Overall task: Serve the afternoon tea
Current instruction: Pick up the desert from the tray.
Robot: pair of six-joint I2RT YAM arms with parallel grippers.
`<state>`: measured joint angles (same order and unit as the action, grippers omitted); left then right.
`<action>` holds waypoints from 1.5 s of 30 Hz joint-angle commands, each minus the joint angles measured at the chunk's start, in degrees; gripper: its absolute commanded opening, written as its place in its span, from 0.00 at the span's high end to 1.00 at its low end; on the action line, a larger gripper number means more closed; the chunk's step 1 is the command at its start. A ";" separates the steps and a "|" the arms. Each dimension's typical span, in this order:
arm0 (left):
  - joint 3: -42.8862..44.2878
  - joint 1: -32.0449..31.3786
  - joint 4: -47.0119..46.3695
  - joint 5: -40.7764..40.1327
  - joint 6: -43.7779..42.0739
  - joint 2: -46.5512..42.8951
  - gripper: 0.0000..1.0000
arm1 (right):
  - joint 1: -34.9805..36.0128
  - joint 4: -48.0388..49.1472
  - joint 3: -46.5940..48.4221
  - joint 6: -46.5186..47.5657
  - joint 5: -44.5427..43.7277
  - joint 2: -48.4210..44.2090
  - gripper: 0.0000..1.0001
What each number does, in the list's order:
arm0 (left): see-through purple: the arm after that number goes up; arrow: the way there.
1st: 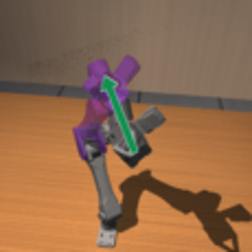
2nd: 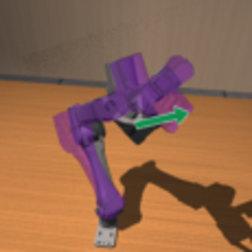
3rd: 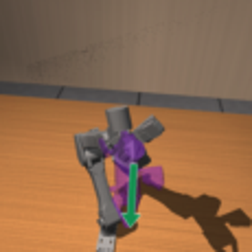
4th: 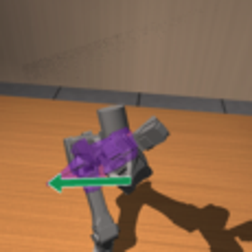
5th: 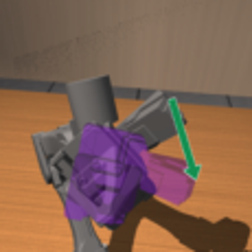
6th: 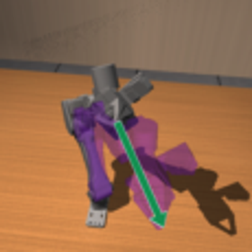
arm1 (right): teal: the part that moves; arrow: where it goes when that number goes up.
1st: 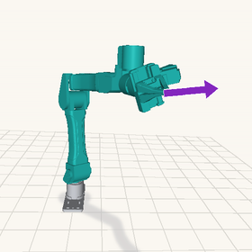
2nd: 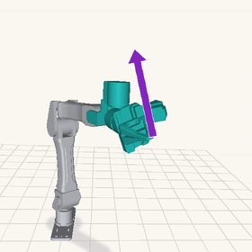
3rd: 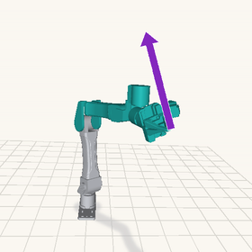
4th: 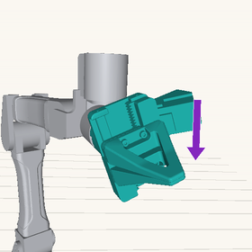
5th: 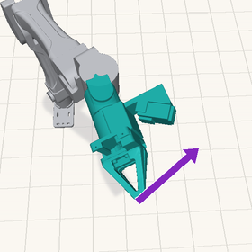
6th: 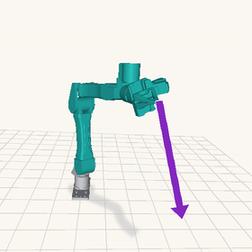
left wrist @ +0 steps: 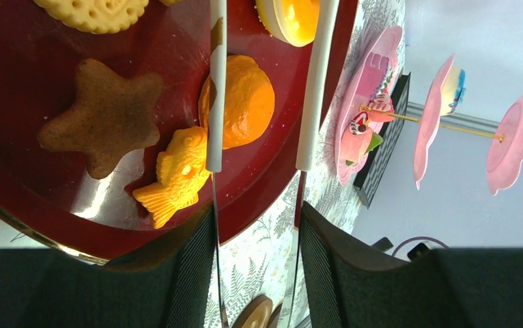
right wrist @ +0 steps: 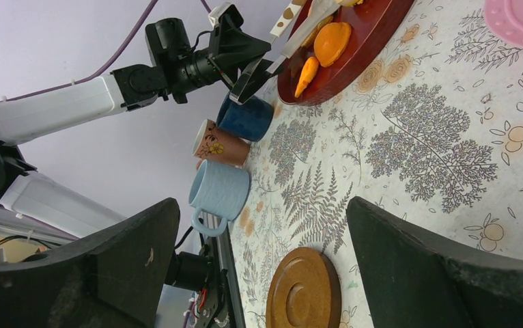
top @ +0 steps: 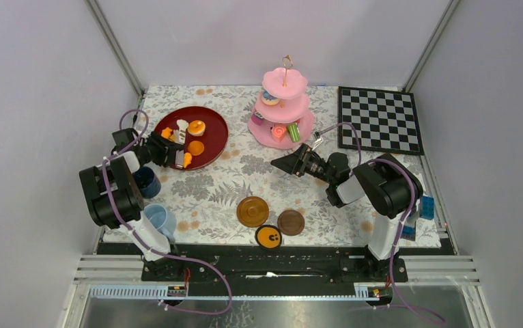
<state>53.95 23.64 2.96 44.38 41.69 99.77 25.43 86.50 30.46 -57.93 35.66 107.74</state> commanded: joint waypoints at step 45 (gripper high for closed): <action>7.19 -2.02 3.06 8.18 -2.73 4.20 0.75 | -0.47 7.91 0.31 -1.23 1.96 0.58 0.01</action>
<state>58.26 21.80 7.11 50.81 39.38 104.16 25.43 86.52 30.46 -59.07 36.73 107.96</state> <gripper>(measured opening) 0.420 0.993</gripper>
